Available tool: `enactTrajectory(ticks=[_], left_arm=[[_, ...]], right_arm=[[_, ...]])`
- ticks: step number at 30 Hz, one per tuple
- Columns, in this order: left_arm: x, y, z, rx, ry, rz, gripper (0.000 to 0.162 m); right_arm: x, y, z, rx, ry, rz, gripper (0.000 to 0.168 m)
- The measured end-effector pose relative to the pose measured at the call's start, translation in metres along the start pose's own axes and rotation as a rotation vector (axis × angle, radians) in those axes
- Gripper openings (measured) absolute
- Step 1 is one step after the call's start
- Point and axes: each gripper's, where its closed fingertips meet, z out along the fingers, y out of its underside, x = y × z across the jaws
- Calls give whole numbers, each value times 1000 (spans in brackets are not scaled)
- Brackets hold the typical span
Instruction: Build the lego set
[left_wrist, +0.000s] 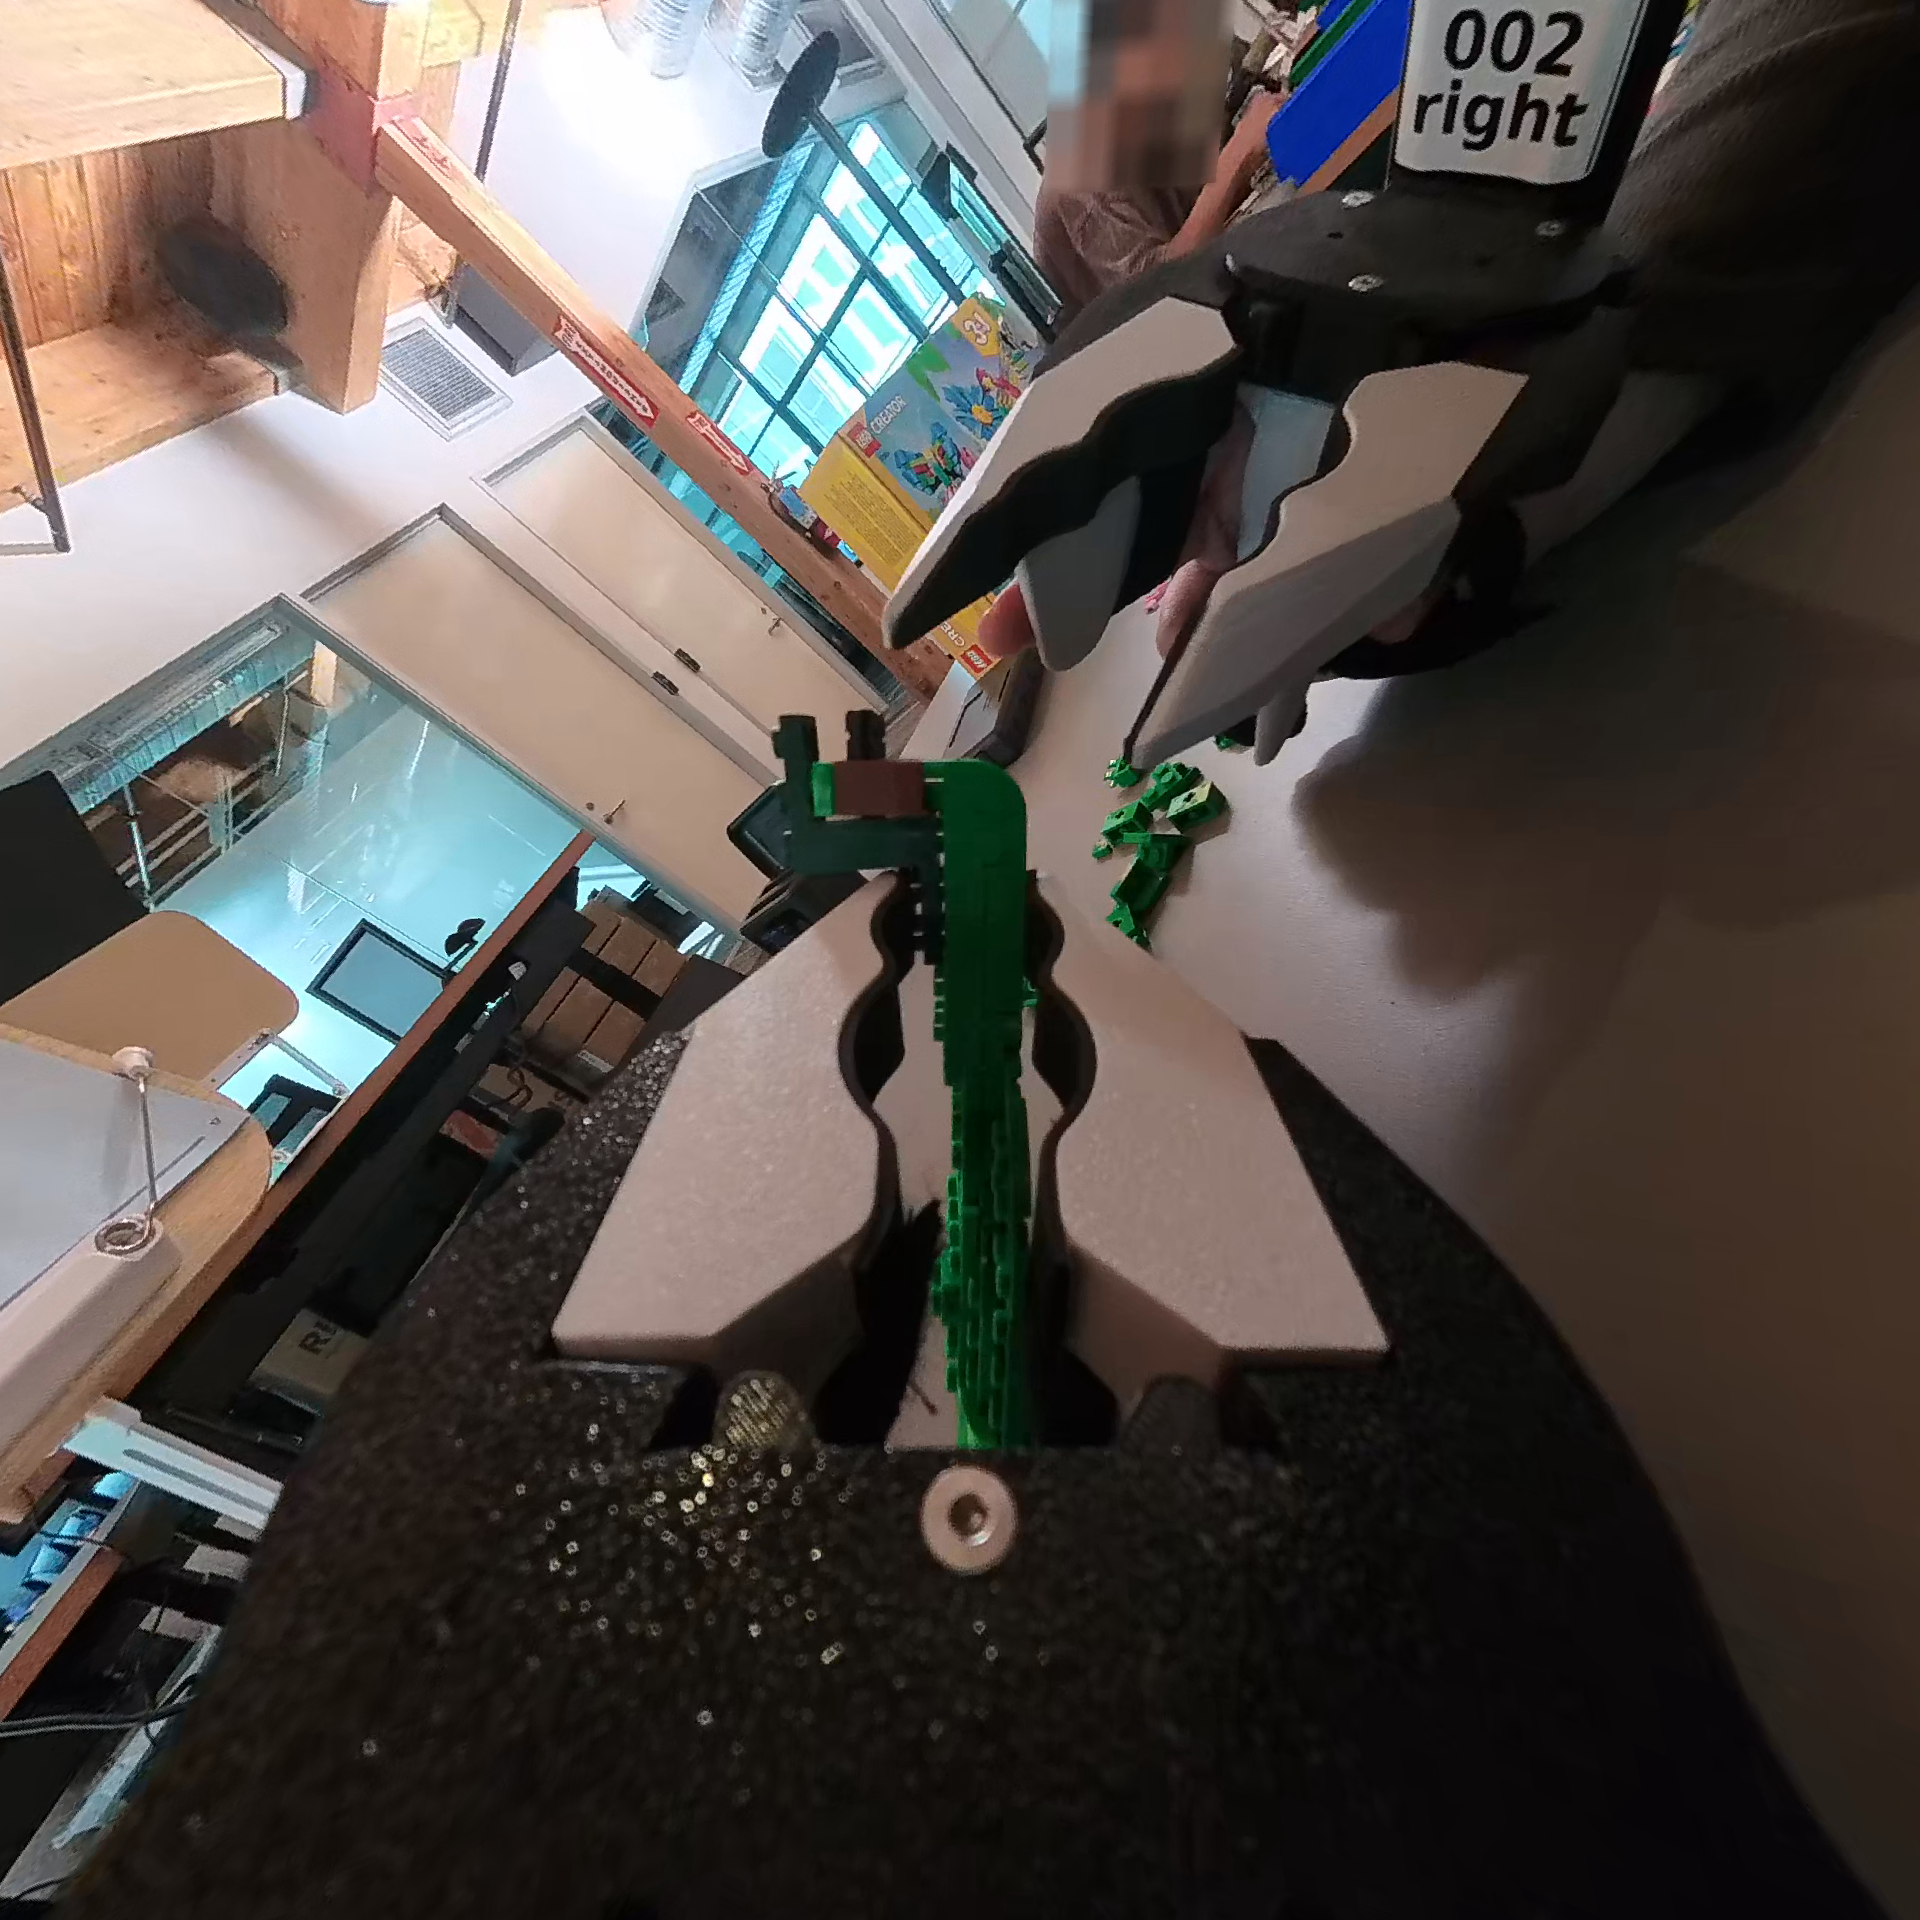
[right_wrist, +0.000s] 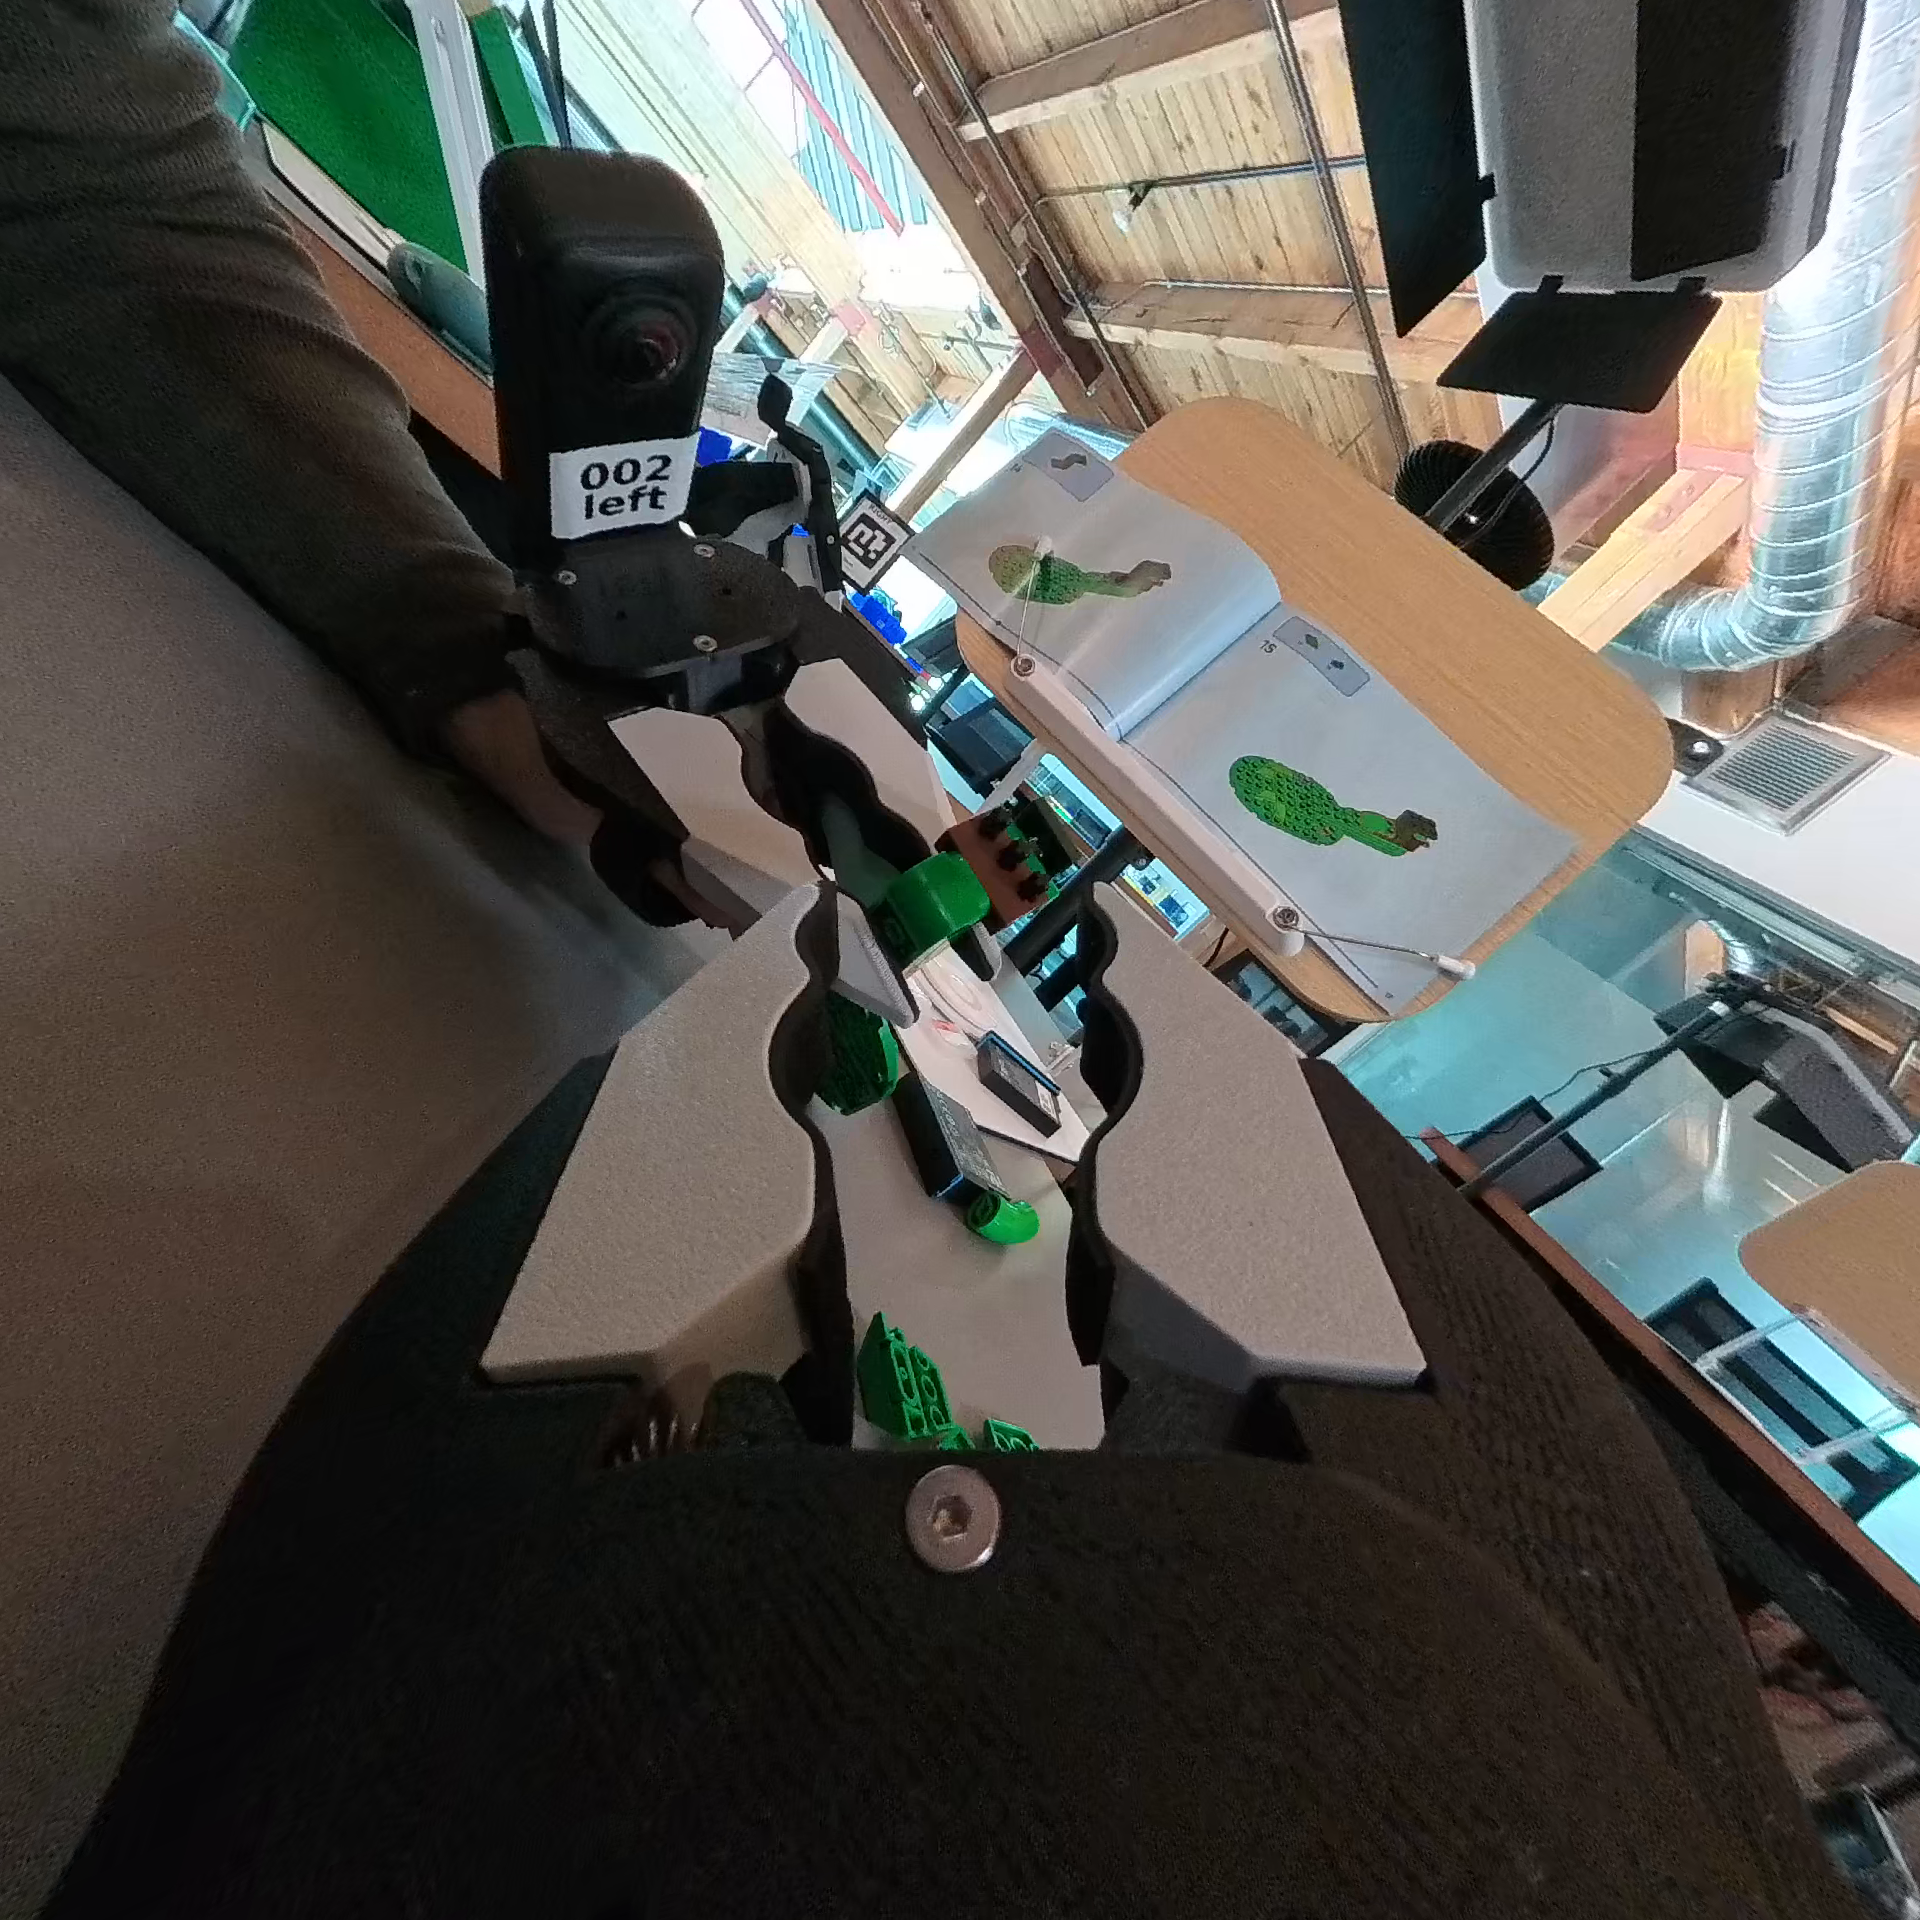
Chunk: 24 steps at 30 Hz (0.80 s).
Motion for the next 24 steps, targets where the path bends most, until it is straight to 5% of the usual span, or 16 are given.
enactTrajectory(ticks=[24], left_arm=[[-18, -11, -8, 63, -100, -6, 18]], right_arm=[[-1, 1, 1, -8, -7, -4, 42]])
